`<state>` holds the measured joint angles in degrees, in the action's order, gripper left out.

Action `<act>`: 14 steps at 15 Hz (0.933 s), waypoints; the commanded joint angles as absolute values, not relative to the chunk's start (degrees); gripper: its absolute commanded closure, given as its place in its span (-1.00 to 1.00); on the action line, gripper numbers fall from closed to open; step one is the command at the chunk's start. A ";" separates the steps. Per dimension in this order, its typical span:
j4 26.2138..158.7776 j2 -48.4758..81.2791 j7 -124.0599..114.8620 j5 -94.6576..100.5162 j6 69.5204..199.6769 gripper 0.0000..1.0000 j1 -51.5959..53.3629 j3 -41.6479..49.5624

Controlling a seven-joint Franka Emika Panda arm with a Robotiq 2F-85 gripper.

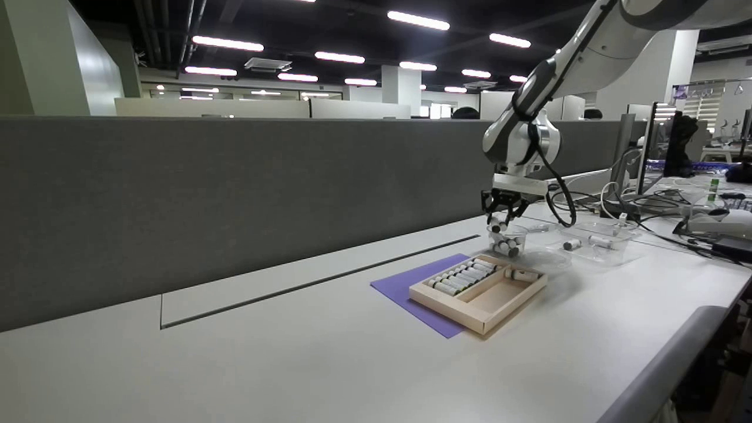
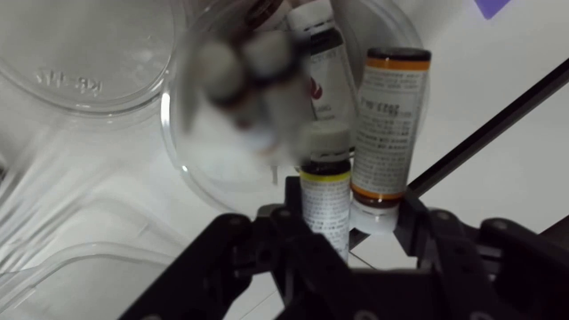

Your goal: Remove two bottles from the container on the right and place them in the container on the left

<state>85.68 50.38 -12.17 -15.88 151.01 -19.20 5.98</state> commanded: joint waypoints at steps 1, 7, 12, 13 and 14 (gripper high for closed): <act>86.03 50.99 -11.85 -16.11 152.05 -0.42 -18.76 6.04; 88.00 47.19 -12.99 -16.06 150.90 -1.00 -17.89 6.71; 86.08 47.39 -12.15 -16.01 151.58 -1.00 -18.13 6.60; 86.18 46.66 -12.07 -16.00 151.31 -1.00 -18.11 6.69; 86.20 46.62 -12.05 -16.01 151.29 -1.00 -18.11 6.67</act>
<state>86.44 46.50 -12.18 -15.85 151.45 -18.15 6.55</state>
